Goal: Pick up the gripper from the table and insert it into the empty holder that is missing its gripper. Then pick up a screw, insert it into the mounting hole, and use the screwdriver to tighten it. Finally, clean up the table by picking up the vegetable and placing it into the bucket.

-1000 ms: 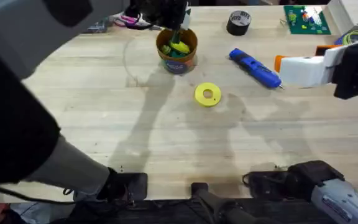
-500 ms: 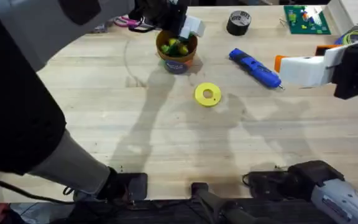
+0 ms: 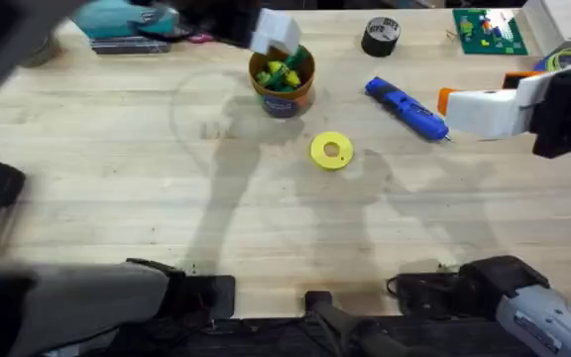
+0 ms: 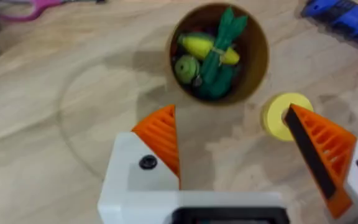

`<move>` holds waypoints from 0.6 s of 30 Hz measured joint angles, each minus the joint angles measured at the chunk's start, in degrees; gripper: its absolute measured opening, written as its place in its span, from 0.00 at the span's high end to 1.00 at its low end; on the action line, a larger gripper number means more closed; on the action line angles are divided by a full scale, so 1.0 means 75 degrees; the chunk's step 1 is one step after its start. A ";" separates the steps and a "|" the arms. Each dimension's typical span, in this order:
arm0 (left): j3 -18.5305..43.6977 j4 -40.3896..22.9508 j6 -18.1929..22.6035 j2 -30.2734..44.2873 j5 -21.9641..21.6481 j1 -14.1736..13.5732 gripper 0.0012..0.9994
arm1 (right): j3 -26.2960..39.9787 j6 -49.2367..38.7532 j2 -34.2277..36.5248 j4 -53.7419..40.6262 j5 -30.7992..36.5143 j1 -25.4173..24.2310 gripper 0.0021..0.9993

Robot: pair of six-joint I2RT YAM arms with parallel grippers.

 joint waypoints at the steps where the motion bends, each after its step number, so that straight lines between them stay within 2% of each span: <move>1: 0.0017 -0.0263 0.0001 -0.0250 -0.0059 0.0050 0.01 | 0.0000 0.0000 0.0000 0.0000 0.0000 0.0000 0.00; 7: 0.0069 -0.2199 0.0002 -0.1393 -0.0502 0.0222 0.01 | 0.0000 0.0000 0.0000 0.0000 0.0000 0.0000 0.00; 12: 0.0069 -0.3464 -0.0005 -0.1707 -0.0784 0.0222 0.01 | 0.0000 0.0000 0.0000 -0.0001 0.0000 0.0000 0.00; 15: -0.0090 -0.3482 -0.0081 -0.1810 -0.0871 0.0222 0.01 | 0.0000 0.0000 0.0000 -0.0002 0.0000 0.0000 0.00; 18: -0.0703 -0.3130 -0.0207 -0.2100 -0.0921 0.0222 0.01 | 0.0000 0.0000 0.0000 -0.0003 0.0000 0.0000 0.00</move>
